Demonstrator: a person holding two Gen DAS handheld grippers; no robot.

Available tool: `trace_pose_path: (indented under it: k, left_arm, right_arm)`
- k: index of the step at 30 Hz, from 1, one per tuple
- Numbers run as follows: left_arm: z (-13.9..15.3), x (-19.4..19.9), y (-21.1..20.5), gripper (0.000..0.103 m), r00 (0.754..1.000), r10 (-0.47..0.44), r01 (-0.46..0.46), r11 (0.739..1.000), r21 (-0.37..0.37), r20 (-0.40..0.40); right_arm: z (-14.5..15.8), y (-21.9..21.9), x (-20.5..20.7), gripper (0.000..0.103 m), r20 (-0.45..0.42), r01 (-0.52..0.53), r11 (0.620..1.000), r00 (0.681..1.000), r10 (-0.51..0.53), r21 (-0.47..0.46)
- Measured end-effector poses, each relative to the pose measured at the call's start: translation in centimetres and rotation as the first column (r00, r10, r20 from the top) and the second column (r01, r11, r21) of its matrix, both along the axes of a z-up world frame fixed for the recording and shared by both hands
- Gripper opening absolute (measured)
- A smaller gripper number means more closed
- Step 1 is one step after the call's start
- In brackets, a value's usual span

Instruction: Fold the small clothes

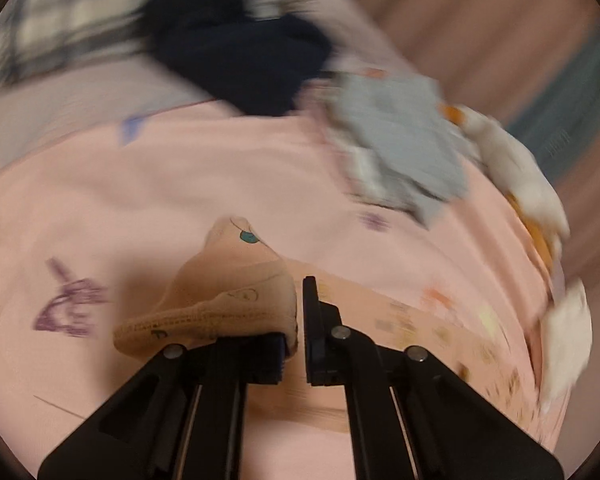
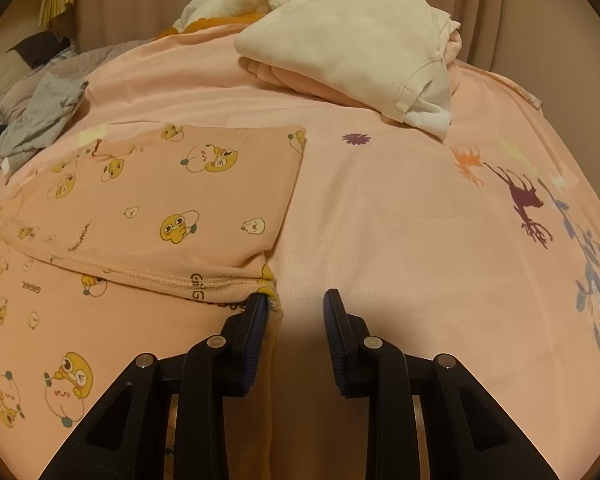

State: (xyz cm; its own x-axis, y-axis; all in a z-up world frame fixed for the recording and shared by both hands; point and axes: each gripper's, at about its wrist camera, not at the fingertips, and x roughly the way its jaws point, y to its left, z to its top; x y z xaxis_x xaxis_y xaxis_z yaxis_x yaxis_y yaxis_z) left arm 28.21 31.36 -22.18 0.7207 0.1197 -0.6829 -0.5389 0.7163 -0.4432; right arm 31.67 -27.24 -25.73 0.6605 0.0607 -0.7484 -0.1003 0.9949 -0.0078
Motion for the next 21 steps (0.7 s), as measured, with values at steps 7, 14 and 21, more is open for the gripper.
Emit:
trace_pose_path:
  k: [7, 14, 21]
  left_arm:
    - [3.5, 7.5, -19.7, 0.007, 0.824, -0.566, 0.555, 0.809, 0.196, 0.002]
    - [2.6, 8.4, -27.5, 0.07, 0.674, -0.731, 0.736, 0.654, 0.175, -0.104]
    - [2.9, 6.3, -21.4, 0.078, 0.795, -0.591, 0.604, 0.793, 0.084, -0.134]
  right_arm:
    - [0.0, 0.1, -0.1, 0.027, 0.003, 0.0, 1.0, 1.0, 0.0, -0.011]
    - [0.1, -0.1, -0.1, 0.028, 0.001, -0.003, 1.0, 1.0, 0.003, 0.011]
    - [0.3, -0.3, 0.0, 0.029, -0.014, -0.003, 1.0, 1.0, 0.003, 0.025]
